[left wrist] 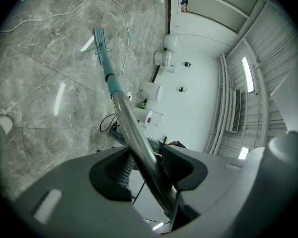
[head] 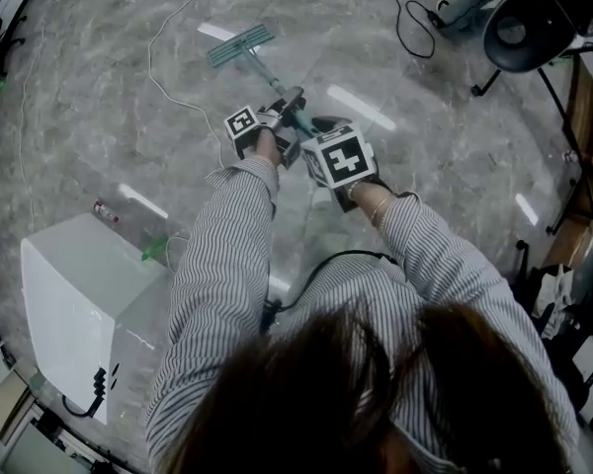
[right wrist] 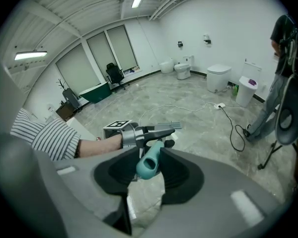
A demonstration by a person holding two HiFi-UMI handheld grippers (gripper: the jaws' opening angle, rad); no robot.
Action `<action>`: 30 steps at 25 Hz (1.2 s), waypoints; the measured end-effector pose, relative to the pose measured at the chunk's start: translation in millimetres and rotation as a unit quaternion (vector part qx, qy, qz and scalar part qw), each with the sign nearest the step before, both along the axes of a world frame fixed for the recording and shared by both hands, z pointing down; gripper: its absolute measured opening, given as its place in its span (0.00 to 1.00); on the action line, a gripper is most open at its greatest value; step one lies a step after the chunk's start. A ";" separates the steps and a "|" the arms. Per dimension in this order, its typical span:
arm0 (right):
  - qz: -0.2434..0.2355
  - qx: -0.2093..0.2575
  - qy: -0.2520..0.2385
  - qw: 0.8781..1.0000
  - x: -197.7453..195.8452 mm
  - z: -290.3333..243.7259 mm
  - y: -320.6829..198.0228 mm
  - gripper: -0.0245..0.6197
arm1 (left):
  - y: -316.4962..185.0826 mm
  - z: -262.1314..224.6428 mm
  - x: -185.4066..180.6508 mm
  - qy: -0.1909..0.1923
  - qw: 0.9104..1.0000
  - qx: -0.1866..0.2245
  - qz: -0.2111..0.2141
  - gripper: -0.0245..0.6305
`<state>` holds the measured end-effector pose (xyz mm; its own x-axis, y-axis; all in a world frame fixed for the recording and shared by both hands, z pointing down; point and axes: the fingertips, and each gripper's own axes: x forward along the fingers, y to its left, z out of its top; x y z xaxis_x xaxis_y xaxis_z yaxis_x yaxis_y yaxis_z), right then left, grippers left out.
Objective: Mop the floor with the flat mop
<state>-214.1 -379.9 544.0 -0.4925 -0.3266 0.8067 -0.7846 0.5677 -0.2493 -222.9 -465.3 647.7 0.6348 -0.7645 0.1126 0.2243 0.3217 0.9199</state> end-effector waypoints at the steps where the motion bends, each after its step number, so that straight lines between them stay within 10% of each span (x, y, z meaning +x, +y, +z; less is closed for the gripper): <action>1: 0.000 0.000 0.000 1.000 2.7 0.0 4.4 0.24 | 4.5 0.6 2.2 -0.001 1.000 0.000 0.001 0.30; 12: 0.002 0.002 -0.012 1.000 73.8 -7.3 92.1 0.24 | 95.1 -4.7 71.9 -0.021 1.000 0.003 0.022 0.30; 30: 0.006 -0.015 -0.016 1.000 293.4 18.7 393.2 0.23 | 394.2 15.5 286.5 -0.015 1.000 -0.006 0.019 0.27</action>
<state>79.3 13.3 562.7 -0.5141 -0.3091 0.8001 -0.7829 0.5500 -0.2906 63.6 -71.2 663.2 0.6597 -0.7380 0.1420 0.1832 0.3411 0.9220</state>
